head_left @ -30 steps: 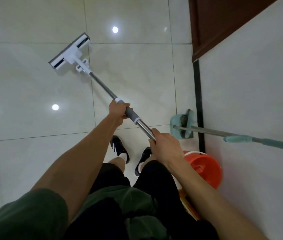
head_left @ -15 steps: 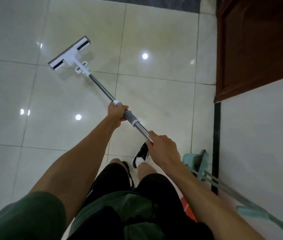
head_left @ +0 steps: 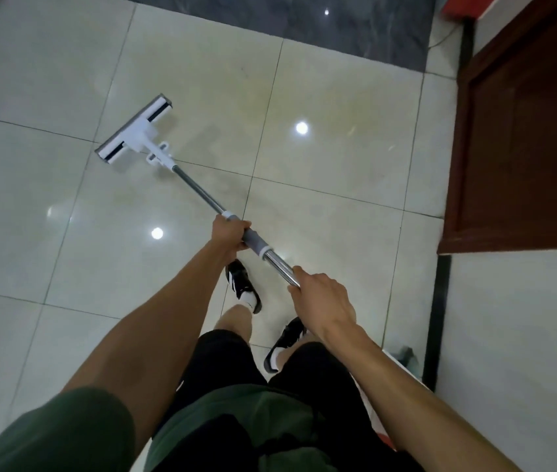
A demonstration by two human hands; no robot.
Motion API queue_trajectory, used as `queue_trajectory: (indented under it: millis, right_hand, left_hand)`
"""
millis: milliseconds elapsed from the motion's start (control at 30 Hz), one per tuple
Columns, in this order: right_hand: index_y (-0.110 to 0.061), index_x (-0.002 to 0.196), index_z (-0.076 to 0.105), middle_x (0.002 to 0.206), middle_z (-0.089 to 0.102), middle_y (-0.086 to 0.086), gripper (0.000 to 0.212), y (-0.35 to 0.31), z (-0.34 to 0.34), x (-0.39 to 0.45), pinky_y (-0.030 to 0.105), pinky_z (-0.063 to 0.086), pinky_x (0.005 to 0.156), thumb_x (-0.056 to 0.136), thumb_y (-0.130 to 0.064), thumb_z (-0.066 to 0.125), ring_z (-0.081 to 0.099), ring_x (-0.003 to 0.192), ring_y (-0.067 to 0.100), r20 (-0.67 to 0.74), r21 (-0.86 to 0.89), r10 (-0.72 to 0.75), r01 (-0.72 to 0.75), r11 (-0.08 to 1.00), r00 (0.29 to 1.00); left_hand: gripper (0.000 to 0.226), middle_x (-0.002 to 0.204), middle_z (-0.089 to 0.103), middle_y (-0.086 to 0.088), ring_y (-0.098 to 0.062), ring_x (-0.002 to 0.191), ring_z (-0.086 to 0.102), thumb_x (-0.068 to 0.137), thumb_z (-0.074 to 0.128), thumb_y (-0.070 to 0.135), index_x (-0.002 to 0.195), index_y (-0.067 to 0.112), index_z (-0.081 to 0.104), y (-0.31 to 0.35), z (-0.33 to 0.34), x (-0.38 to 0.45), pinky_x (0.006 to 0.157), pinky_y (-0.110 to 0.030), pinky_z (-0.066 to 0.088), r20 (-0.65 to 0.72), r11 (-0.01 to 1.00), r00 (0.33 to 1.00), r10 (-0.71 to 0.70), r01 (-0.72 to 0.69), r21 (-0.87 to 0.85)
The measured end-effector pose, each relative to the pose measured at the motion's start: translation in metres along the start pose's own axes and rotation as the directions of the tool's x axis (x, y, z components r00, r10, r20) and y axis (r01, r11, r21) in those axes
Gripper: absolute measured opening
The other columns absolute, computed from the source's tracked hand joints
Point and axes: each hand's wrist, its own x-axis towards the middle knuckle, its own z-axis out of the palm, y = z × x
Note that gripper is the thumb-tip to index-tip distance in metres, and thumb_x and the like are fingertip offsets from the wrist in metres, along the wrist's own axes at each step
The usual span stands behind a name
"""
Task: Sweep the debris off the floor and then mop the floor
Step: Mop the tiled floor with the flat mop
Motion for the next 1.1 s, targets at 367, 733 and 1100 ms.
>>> queue_trajectory:
  millis: [367,733,1100]
  right_hand:
    - [-0.019,0.121,0.052,0.086,0.062,0.007,0.024,-0.036,-0.022,0.103,0.035,0.044,0.062,0.103,-0.031,0.042,0.049,0.069,0.029,0.029,0.045,0.058,-0.059,0.997,0.998]
    - [-0.014,0.132,0.05,0.08,0.051,0.004,0.03,-0.052,-0.013,0.196,0.03,0.037,0.061,0.104,-0.025,0.046,0.049,0.069,0.025,0.039,0.067,0.059,-0.061,0.996,0.998]
    - [-0.016,0.121,0.058,0.081,0.048,-0.001,0.022,-0.043,0.004,0.193,0.025,0.043,0.061,0.101,-0.022,0.052,0.052,0.071,0.017,0.079,0.265,0.134,-0.15,0.953,0.988]
  left_hand:
    - [0.039,0.11,0.061,-0.021,-0.036,0.1,0.065,0.092,0.065,-0.003,0.125,0.0,0.044,0.058,-0.002,0.095,0.054,-0.037,0.056,0.049,0.995,0.994,-0.094,0.092,0.046]
    - [0.062,0.122,0.057,-0.021,-0.039,0.109,0.064,0.093,0.059,-0.006,0.146,0.011,0.032,0.082,0.019,0.178,0.075,-0.044,0.059,0.007,0.996,0.996,-0.085,0.085,-0.014]
    - [0.075,0.114,0.06,-0.011,-0.039,0.105,0.067,0.094,0.058,-0.002,0.156,0.025,0.025,0.036,0.029,0.156,0.086,-0.049,0.059,0.016,0.988,0.991,-0.136,0.137,-0.077]
